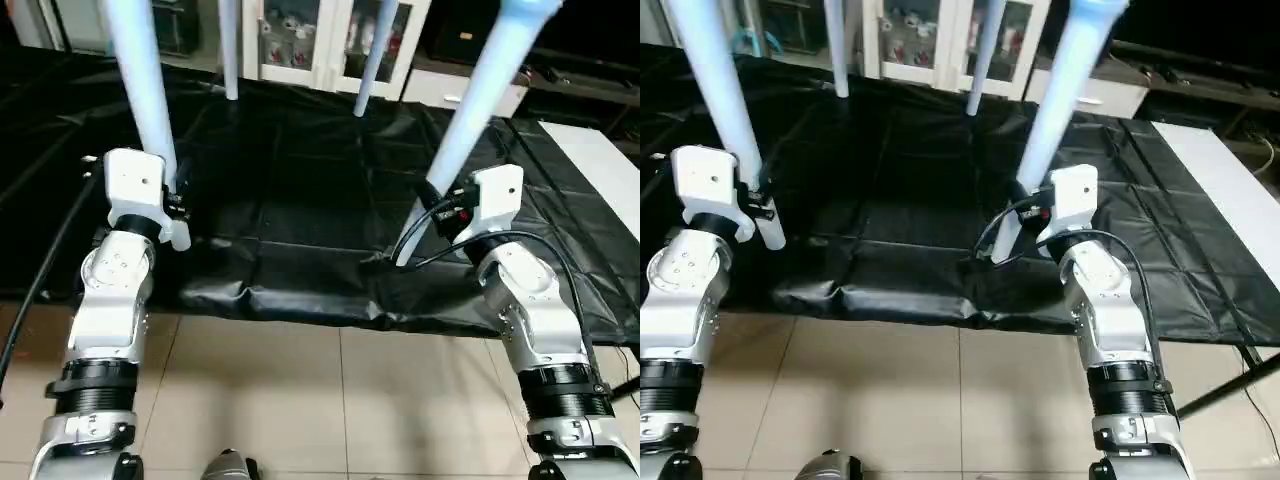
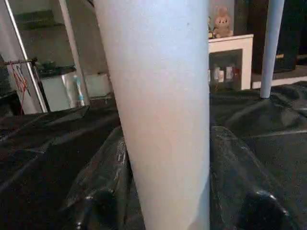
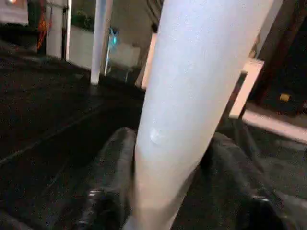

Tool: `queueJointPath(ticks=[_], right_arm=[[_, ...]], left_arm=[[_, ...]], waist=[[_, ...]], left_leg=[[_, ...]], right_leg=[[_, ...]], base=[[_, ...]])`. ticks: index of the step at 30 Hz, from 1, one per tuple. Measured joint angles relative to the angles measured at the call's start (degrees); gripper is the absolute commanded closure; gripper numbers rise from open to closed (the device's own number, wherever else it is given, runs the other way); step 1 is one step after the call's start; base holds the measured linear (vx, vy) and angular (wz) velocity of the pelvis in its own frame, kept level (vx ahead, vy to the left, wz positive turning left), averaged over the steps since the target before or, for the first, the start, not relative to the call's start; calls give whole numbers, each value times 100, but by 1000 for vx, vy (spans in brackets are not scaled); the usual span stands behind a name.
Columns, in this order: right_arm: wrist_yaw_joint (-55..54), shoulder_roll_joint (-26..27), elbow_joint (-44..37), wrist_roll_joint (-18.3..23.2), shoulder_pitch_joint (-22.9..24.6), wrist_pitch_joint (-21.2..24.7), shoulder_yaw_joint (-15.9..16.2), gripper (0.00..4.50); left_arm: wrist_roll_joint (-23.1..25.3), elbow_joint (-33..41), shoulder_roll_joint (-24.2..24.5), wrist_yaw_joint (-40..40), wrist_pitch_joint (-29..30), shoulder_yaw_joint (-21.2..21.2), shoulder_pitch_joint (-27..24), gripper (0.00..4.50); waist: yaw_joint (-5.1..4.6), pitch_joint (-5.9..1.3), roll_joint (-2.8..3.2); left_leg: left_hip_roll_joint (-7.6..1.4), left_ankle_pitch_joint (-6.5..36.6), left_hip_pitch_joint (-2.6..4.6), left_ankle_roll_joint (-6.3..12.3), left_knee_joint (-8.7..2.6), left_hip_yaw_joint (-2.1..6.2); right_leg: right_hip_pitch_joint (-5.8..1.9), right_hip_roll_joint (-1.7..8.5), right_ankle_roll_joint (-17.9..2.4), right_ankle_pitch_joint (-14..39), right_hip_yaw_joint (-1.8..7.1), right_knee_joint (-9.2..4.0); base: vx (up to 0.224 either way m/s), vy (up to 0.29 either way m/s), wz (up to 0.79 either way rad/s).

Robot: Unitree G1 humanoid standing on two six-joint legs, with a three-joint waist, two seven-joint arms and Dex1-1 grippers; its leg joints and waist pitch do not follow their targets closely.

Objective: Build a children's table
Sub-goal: Flip table

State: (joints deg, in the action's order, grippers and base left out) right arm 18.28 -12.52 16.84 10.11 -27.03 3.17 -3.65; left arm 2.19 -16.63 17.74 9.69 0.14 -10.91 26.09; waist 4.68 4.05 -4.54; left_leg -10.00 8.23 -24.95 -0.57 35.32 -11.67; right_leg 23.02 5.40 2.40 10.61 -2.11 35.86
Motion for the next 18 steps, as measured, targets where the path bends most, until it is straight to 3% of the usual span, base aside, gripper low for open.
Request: queueJointPath(ticks=[8,10,14,18], right_arm=[[29,-5,-315,-3,75,-258,11,146],[-129,9,-670,-73,279,-326,-12,121],[-227,49,-1316,-115,880,-553,-49,121],[-122,257,-2225,271,1618,-558,-98,121]], left_arm=[[-164,895,-1,-14,186,-85,-564,115],[-388,1367,-101,-10,258,-202,-715,81],[-1045,2124,-406,89,273,-386,-1096,81],[-1618,2708,-798,76,496,-454,-1782,81]], waist=[[-90,-8,-12],[-98,-9,-13],[-116,-17,14],[-162,-30,71]], left_leg=[[-8,0,-1,0,0,0],[-9,0,0,0,-1,0],[-7,2,3,2,-2,0],[-7,4,26,1,-4,4]], right_leg=[[1,-3,-25,-16,-6,8],[-1,-4,-18,-10,-6,6],[-6,-4,-10,-5,0,-4],[-6,-7,19,12,2,-10]], base=[[0,0,0],[0,0,0],[0,0,0],[0,0,0]])
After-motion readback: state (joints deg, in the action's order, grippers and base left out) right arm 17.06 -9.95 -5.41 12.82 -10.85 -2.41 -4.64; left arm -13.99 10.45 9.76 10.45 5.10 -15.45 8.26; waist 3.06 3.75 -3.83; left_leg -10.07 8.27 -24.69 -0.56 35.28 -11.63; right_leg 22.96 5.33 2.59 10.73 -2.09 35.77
